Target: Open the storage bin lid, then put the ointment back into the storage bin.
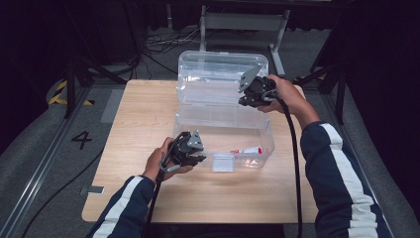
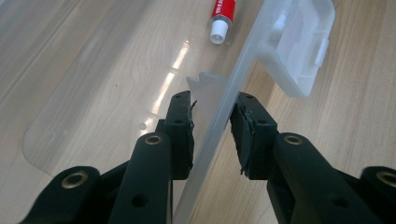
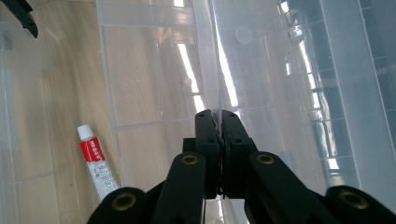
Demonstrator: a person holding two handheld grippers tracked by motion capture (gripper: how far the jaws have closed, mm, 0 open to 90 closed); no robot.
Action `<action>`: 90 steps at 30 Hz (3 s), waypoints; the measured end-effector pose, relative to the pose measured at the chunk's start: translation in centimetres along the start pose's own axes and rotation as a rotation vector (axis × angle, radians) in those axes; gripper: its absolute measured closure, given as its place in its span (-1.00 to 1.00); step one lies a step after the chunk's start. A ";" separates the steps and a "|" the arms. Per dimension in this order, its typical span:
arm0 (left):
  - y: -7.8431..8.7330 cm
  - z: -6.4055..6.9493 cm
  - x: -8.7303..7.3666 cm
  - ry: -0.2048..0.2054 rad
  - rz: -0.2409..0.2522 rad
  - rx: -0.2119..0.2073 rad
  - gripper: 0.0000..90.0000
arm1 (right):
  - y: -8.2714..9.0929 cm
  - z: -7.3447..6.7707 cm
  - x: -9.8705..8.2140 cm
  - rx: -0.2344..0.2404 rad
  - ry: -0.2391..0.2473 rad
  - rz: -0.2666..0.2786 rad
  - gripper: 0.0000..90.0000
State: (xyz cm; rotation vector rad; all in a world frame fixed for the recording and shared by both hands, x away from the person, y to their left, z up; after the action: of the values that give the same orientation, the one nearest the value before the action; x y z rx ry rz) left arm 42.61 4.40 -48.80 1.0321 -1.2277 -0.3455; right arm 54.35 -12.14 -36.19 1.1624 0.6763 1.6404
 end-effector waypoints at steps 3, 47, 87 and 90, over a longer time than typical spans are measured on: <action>0.0 0.0 0.0 0.001 0.000 -0.001 0.55 | 0.1 -0.3 0.0 0.000 -0.005 0.008 0.96; 0.0 0.1 0.0 -0.009 0.018 0.020 0.51 | 1.0 -2.2 -0.3 0.006 -0.014 0.044 0.95; -0.1 0.1 0.0 -0.048 0.064 0.071 0.44 | 1.2 -5.2 -1.1 -0.003 -0.150 0.282 0.84; -0.1 0.1 0.0 -0.050 0.066 0.071 0.44 | 1.1 -5.3 -1.2 -0.010 -0.164 0.310 0.83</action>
State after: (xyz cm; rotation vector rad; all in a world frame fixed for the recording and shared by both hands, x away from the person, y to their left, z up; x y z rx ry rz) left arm 42.51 4.33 -48.89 1.0470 -1.3234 -0.2796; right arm 49.13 -13.17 -37.71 1.4313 0.3970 1.7750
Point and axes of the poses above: each handheld gripper's, and its own axes: y roughly backward along the jaws, x roughly out of its top, z roughly to its right, the point moved 9 cm from there along -y, roughly forward along the jaws, and after that the axes turned 6 degrees about y, right-handed, at the moved point
